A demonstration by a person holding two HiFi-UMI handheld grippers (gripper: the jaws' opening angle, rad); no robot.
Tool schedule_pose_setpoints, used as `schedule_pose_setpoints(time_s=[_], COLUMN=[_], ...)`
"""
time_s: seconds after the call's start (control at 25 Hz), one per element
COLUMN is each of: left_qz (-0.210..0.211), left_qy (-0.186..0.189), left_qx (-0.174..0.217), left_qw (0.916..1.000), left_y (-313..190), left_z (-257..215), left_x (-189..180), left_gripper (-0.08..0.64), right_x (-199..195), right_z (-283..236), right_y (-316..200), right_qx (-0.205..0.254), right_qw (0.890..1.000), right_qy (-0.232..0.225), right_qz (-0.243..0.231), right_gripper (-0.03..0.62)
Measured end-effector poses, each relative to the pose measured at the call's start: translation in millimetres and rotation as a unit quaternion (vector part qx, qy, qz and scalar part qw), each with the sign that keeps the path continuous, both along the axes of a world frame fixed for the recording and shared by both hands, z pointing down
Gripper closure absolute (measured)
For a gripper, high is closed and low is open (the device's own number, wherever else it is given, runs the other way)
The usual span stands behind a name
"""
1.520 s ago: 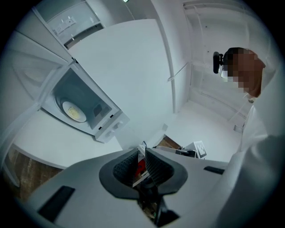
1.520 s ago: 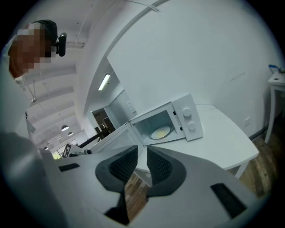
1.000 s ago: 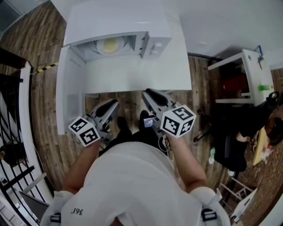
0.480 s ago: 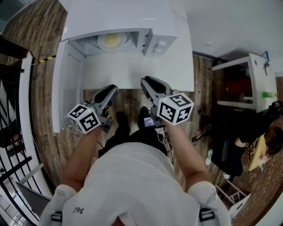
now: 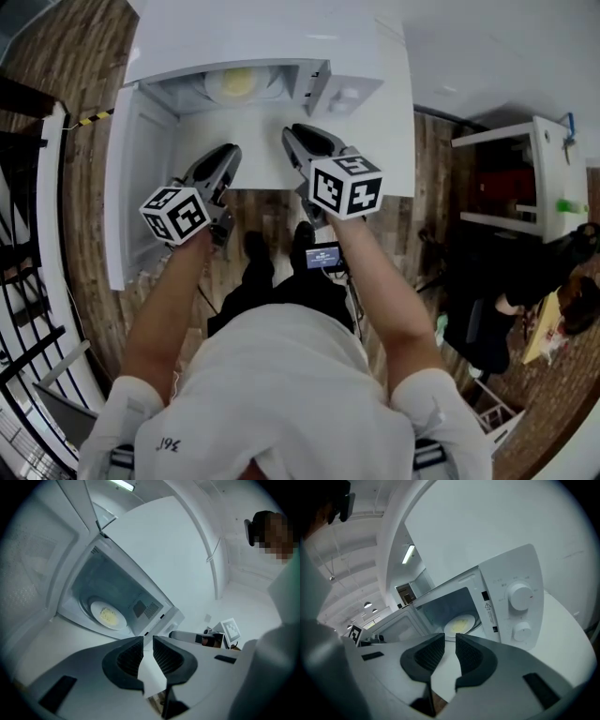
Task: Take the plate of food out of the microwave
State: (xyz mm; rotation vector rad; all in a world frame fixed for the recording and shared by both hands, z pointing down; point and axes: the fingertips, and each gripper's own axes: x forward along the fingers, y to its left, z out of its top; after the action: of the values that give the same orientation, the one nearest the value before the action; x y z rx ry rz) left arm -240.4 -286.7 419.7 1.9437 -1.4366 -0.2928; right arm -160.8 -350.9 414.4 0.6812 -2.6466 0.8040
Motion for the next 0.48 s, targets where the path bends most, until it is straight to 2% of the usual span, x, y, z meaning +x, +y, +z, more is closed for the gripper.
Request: schedule_pose_setpoints(time_s=[0.48], left_qz=[-0.035], left_qy=[-0.01], left_qx=[-0.032], left_qw=[0.9988], left_y=[-38], left_z=[30], left_x=[-41], left_gripper=[0.511], right_x=[-41], right_z=[33], right_y=[-42], right_qx=[-0.01], right_qw=[0.999], right_qy=[0.032], right_qz=[0.022], right_gripper=[0.488])
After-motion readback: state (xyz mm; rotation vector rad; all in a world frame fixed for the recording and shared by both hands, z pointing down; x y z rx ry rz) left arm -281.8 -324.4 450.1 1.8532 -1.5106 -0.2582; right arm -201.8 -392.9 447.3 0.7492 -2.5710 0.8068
